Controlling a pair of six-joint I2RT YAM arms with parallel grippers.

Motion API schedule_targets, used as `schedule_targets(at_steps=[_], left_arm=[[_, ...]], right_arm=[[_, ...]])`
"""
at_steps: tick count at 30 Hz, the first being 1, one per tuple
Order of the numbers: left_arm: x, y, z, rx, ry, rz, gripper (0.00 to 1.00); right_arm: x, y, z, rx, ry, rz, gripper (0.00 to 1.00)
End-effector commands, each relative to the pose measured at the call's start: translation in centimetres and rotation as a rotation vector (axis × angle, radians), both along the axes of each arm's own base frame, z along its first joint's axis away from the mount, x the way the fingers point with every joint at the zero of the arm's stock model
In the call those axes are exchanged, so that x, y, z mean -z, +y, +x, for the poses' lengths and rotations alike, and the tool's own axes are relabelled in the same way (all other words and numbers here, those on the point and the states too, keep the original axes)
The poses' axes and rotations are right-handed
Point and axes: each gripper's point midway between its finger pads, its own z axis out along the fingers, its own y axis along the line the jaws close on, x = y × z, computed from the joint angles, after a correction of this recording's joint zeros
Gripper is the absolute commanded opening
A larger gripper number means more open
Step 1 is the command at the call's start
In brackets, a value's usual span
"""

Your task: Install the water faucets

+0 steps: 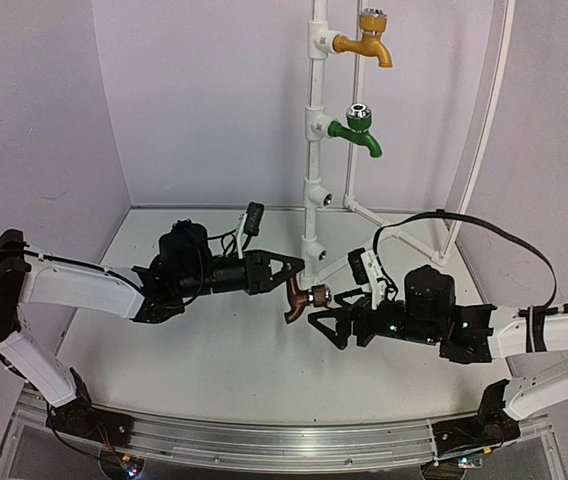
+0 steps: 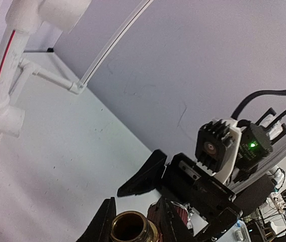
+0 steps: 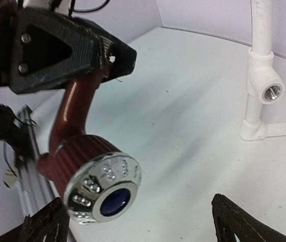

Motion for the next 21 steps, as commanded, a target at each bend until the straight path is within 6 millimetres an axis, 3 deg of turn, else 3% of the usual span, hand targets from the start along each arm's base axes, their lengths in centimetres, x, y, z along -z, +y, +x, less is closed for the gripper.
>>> schedule_targets(at_steps=[1,4,9,11,15,21], left_arm=[[-7.6,0.5,-0.9,0.025,-0.148,-0.283,0.00],[-8.9,0.1,-1.3,0.050,-0.166,-0.349,0.00],[-9.0,-1.6,-2.2,0.105,-0.133,-0.397,0.00],[-8.9,-2.2,-2.5,0.121,-0.126,-0.407,0.00],[-9.2,-2.5,-3.0,0.148,-0.115,-0.462,0.00],[-9.0,-2.3,-3.2,0.133,-0.108,-0.513,0.00]], right_arm=[[-8.3,1.8,-1.6,-0.113,0.034,0.392,0.98],[-9.9,2.0,-2.2,-0.157,-0.014,0.455,0.95],[-10.7,1.2,-1.0,-0.079,-0.089,0.484,0.83],[-11.2,1.4,-1.0,-0.087,-0.128,0.487,0.75],[-11.2,1.5,-0.5,-0.066,-0.165,0.480,0.47],[-11.7,0.7,0.0,-0.024,-0.204,0.508,0.44]])
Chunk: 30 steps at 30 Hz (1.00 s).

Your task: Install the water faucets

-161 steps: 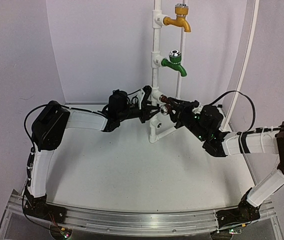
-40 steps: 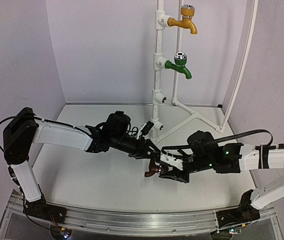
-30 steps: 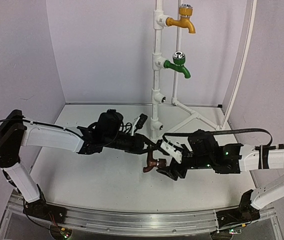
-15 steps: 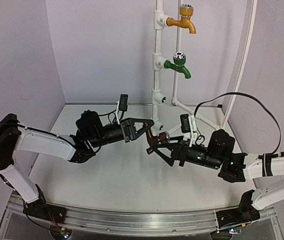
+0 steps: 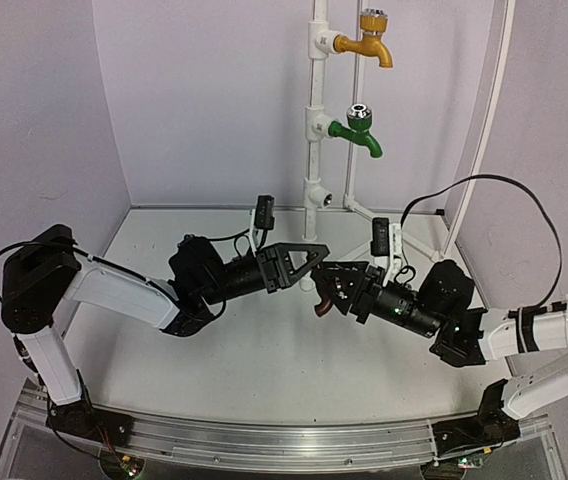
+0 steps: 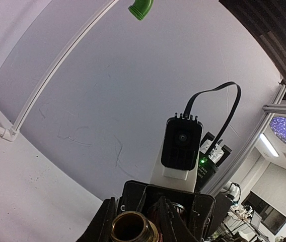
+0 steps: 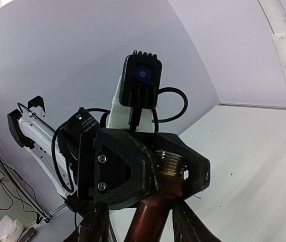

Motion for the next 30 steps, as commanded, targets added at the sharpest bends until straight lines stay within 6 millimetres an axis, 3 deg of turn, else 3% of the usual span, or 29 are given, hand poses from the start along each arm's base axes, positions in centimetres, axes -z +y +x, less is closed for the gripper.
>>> schedule_targets(at_steps=[1,7,16,22,26,30], left_arm=[[-4.0,1.1,-0.6,-0.005,-0.052,-0.165,0.00],[-4.4,2.0,-0.2,-0.073,-0.065,-0.195,0.00],[-4.6,2.1,-0.3,-0.090,-0.071,-0.208,0.00],[-4.9,2.4,-0.4,-0.120,-0.092,-0.217,0.00],[-5.1,2.3,-0.6,-0.125,-0.103,-0.221,0.00],[-5.2,2.2,-0.8,-0.129,-0.114,-0.226,0.00]], right_arm=[[-2.4,-1.0,0.4,0.059,-0.068,0.089,0.44],[-2.0,-2.0,0.9,0.105,-0.038,0.124,0.54],[-1.7,-1.4,1.3,0.105,-0.026,0.114,0.47],[-1.1,-1.0,1.6,0.106,0.002,0.110,0.56],[-1.0,-0.7,1.7,0.103,0.002,0.105,0.51],[-0.7,-1.0,2.1,0.127,0.020,0.109,0.39]])
